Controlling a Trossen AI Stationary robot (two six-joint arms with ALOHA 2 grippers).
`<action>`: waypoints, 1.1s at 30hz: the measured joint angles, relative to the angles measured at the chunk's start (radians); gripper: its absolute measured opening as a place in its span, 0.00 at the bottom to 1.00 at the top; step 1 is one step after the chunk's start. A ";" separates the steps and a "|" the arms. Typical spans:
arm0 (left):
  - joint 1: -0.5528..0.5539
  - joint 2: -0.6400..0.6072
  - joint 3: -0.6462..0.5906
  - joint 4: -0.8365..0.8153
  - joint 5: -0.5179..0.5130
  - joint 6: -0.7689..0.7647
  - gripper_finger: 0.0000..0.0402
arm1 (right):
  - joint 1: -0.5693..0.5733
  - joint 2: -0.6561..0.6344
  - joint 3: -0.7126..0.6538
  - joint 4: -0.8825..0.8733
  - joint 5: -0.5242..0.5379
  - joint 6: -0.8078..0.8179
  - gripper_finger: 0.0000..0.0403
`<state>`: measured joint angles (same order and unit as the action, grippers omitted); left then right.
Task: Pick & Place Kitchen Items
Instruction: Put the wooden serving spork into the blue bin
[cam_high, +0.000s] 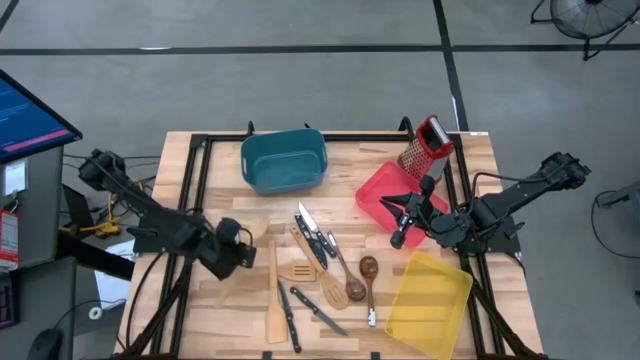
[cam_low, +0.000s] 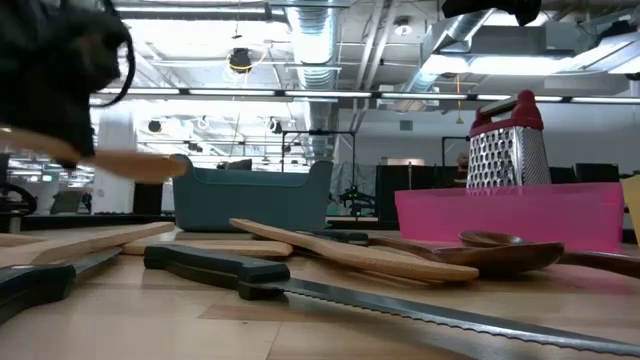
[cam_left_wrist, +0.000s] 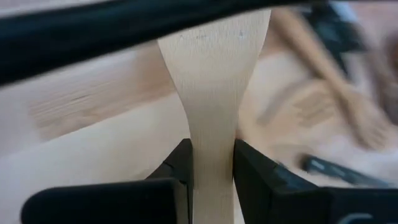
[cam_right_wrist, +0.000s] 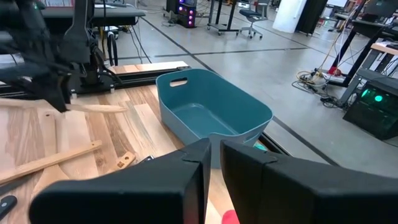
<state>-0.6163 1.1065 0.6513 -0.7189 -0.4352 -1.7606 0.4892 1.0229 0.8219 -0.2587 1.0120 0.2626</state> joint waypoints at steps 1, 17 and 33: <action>0.000 -0.031 0.000 0.018 -0.002 0.035 0.15 | 0.000 0.000 0.000 0.000 0.001 0.000 0.12; 0.000 -0.382 0.000 0.425 -0.034 0.746 0.16 | -0.029 0.000 0.000 0.007 0.002 0.000 0.12; 0.001 -0.391 0.001 0.944 0.230 1.370 0.16 | -0.122 0.000 0.000 0.009 0.003 0.000 0.12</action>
<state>-0.6155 0.7151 0.6521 0.2248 -0.2051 -0.3907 0.3676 1.0229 0.8219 -0.2497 1.0145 0.2626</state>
